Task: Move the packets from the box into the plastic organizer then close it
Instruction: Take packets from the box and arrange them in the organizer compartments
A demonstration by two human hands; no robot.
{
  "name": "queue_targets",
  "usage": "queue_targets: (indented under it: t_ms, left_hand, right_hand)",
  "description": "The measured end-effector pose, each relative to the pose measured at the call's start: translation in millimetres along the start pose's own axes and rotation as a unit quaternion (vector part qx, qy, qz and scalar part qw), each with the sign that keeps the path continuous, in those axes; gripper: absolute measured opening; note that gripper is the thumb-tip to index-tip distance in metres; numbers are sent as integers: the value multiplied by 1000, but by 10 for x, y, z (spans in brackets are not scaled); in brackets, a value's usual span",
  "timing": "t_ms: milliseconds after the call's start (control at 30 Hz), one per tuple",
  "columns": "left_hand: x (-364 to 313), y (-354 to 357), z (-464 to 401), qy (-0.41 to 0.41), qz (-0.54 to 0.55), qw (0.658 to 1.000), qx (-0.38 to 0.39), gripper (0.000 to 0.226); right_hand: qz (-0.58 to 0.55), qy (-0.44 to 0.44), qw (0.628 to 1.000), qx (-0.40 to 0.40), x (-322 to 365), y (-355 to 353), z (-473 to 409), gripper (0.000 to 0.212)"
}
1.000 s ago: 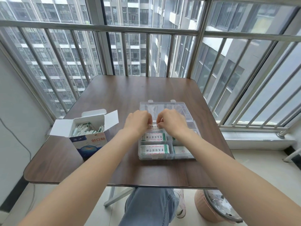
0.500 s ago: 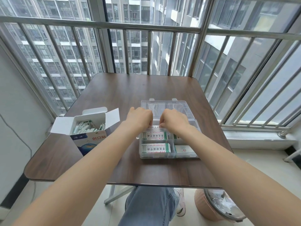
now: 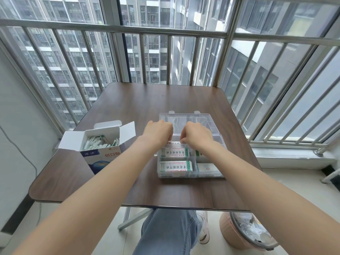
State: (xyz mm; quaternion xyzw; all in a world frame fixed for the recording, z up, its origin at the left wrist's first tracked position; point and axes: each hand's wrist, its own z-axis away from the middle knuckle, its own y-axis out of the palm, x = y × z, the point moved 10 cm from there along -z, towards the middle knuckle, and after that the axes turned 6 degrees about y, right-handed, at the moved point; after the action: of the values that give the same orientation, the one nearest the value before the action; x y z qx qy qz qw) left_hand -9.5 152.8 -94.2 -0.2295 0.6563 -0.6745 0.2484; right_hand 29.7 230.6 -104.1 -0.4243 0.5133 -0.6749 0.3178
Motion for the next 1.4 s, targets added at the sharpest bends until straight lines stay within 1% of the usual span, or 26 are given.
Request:
queue_targets:
  t_ms: [100,200,300,400,533,733,800,900,967,1000,1067,1133,1167,1200,1233,1267,1333,1400]
  left_hand:
    - [-13,-51,12,-12,-35,999,7,31]
    - [-17,-37,27,-29,-35,998,35,32]
    - [-21,-39,31,-39,-33,998,45,31]
    - [-11,-57,44,-46,-34,998,41,30]
    - [-34,-75,80,-35,-50,998,34,30]
    - [-30,-173,180,-40,-49,998,-7,25]
    - [-47,-235,258,-48,-11,998,-28,23]
    - [-50,-319,378,-64,93,992,-58,25]
    - [-49,-426,517,-64,156,981,-97,24]
    - [-39,-519,610,-62,182,973,-128,24]
    - [31,-743,844,-60,199,956,-207,23]
    - [149,-913,1109,-65,184,940,-279,22]
    - [274,-968,1302,-71,172,934,-305,23]
    - [370,-962,1342,-79,168,933,-310,25]
    - [502,-924,1388,-96,166,935,-298,31]
    - [634,-854,1438,-118,153,943,-269,39]
    - [918,-640,1546,-160,99,968,-165,59]
    - [1104,-395,1601,-174,73,980,-55,77]
  right_hand:
    - [5,2,1000,-4,-9,7,-7,19]
    - [8,4,1000,-1,-12,12,-13,21]
    - [10,4,1000,-4,-3,8,-24,21]
    - [12,5,1000,-3,4,-4,-24,21]
    - [19,4,1000,-3,15,-20,-4,20]
    - [11,1,1000,-5,19,-89,54,20]
    - [-7,0,1000,-25,17,-203,144,20]
    - [-52,-9,995,-81,-2,-441,349,23]
    - [-97,-28,989,-110,30,-550,524,23]
    - [-120,-39,985,-116,62,-574,596,24]
    - [-153,-65,979,-120,175,-594,721,25]
    - [-166,-102,972,-130,337,-617,839,28]
    - [-163,-131,968,-136,510,-624,938,30]
    - [-156,-150,967,-134,584,-619,945,32]
    - [-143,-170,967,-127,702,-600,971,35]
    - [-125,-191,966,-119,830,-557,1004,38]
    - [-82,-223,967,-95,1132,-435,1087,43]
    - [-28,-238,969,-63,1351,-285,1116,46]
